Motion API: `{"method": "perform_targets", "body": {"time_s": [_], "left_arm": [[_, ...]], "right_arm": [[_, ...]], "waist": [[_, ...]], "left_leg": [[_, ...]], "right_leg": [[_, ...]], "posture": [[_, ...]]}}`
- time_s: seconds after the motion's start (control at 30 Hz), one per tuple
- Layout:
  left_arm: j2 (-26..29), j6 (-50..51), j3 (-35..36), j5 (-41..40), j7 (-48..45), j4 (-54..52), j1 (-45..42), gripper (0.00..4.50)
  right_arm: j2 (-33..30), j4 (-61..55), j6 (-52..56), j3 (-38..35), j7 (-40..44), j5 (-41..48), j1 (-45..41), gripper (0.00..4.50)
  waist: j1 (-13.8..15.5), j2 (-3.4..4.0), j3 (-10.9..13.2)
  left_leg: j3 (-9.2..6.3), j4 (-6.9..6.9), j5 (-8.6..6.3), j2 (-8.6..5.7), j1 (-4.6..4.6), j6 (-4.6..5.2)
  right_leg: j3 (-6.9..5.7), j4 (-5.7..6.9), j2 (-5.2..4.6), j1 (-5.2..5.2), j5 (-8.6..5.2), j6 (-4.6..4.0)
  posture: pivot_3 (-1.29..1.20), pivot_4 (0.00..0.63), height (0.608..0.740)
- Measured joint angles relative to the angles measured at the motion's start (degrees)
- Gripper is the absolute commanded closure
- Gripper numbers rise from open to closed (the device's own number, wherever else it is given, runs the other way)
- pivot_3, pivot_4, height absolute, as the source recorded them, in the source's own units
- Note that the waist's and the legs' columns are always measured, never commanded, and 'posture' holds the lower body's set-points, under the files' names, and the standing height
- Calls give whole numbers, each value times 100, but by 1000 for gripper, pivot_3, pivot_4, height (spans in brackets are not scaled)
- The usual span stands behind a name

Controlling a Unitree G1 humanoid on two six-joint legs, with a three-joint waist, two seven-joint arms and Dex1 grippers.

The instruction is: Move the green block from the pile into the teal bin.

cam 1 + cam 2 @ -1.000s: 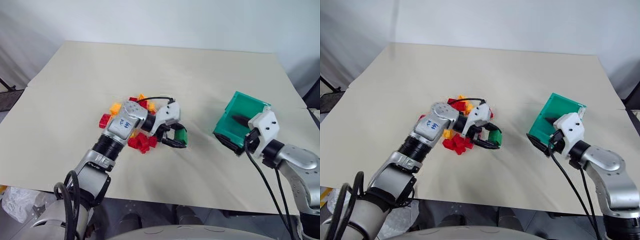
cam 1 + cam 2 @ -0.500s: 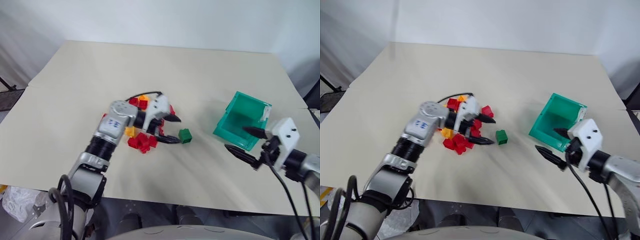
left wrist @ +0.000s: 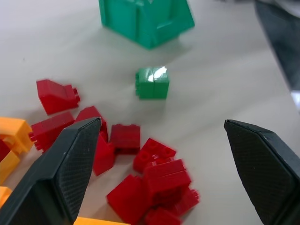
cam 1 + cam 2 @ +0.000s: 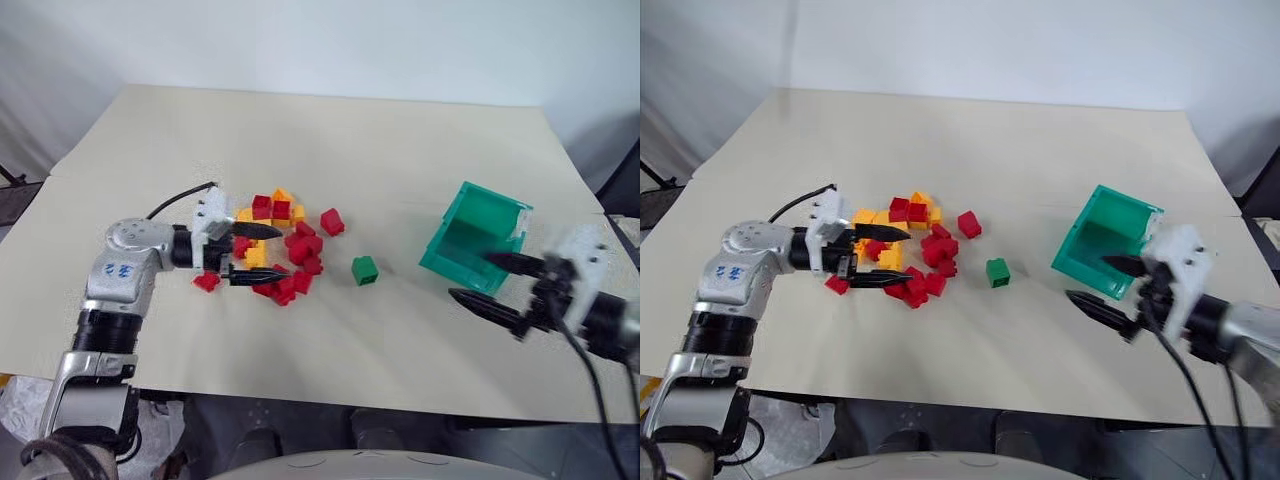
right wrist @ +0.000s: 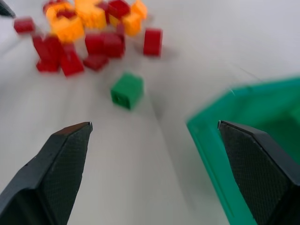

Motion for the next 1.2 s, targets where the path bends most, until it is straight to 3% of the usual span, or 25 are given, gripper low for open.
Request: {"method": "perform_targets", "body": {"time_s": [0.13,0.37,0.77,0.87,1.1,1.2], "left_arm": [[11,-57,351,-391,30,-424,546,36],[495,-178,1022,-716,15,-935,1687,36],[608,-387,1350,-813,403,-1261,2173,36],[561,-446,1321,-812,461,-1302,2157,0],[541,-621,1158,-798,487,-1001,1806,0],[527,-692,1031,-784,467,-798,1631,0]], "right_arm": [[530,169,300,1270,-666,-213,-831,0],[1494,1194,280,2648,-1565,-1331,-1710,0],[2313,2275,250,3326,-1949,-2268,-2145,0],[2311,2206,277,3397,-1945,-2388,-2132,554],[2314,1591,480,2951,-1930,-2285,-1968,2915],[2260,1253,582,2623,-1877,-2152,-1949,3034]], "waist": [[-18,1,0],[-46,0,0],[-29,1,0],[-36,1,0],[-37,1,0],[-41,1,0]], "left_leg": [[-5,-8,0,-1,-2,0],[4,-23,-5,1,-15,-9],[-4,-24,-7,-4,-25,-11],[-5,-24,-7,-3,-24,-11],[-7,-23,-7,-4,-24,-11],[-6,-23,-7,-4,-24,-11]], "right_leg": [[0,16,-1,-12,-1,-4],[-7,7,-14,-34,-7,-13],[-24,-3,-30,-32,-6,-12],[-25,-2,-28,-31,-6,-12],[-27,-2,-25,-30,-6,-12],[-27,-3,-25,-30,-6,-12]], "posture": [[0,150,740],[0,150,740],[0,150,740],[0,150,740],[0,150,740],[0,150,740]]}}
